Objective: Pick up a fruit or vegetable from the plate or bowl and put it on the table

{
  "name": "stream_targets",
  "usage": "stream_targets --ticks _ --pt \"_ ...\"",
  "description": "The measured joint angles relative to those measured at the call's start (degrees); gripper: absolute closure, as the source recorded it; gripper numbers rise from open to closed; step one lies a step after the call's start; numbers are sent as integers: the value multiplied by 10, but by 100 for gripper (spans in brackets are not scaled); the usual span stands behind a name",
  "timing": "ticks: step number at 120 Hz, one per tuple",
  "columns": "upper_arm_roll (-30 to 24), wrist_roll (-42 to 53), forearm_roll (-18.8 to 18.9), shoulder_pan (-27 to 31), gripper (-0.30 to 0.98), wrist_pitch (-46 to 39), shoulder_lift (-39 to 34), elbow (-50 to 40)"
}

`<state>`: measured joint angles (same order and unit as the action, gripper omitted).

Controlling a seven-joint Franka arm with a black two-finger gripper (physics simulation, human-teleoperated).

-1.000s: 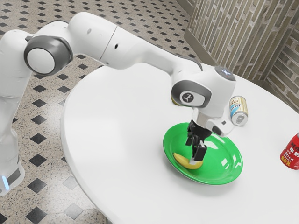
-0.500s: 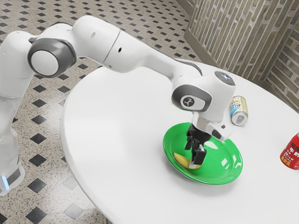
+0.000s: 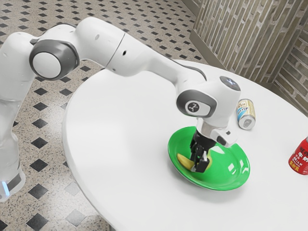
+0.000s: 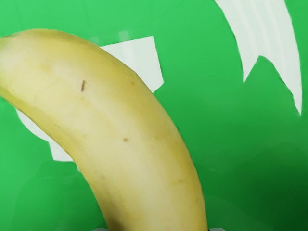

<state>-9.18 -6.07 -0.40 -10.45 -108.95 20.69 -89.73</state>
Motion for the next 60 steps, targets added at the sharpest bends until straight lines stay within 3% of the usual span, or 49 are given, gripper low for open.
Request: stream_targets --ticks 28,44,60 --pt "1 4 1 -2 53 7 -38 0" --pt "0 5 5 -2 68 22 -77 -10" --pt "-1 5 7 -4 59 32 -153 -67"
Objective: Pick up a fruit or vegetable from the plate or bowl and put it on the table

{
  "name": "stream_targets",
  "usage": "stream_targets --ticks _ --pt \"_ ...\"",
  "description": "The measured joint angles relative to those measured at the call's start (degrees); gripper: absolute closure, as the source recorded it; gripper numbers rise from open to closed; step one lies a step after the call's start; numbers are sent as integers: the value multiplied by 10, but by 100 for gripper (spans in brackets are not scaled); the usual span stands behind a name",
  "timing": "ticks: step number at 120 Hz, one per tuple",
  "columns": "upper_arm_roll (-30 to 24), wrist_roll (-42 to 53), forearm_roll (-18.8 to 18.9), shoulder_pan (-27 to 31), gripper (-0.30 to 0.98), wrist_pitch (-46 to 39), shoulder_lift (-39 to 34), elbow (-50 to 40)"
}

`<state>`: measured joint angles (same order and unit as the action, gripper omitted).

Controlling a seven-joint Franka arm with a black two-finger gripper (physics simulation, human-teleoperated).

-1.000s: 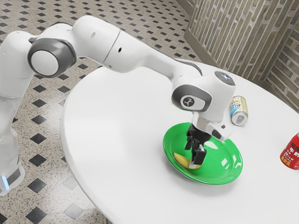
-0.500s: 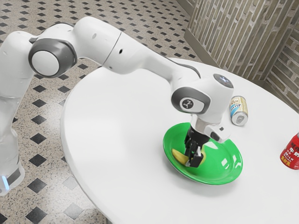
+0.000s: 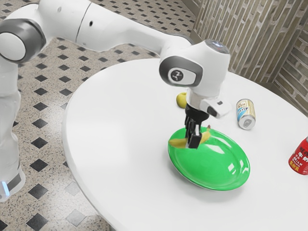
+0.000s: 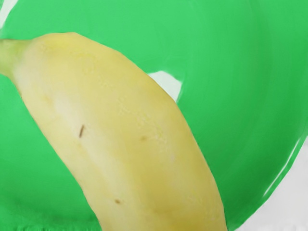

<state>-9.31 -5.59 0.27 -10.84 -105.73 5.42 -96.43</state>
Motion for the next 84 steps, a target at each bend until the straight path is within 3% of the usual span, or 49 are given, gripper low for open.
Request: stream_targets --ticks 30,62,84 --pt "-5 -3 -3 -7 54 7 -110 -101" --pt "15 -8 -6 5 54 4 -189 -203" --pt "16 -12 -7 5 50 2 -210 -222"
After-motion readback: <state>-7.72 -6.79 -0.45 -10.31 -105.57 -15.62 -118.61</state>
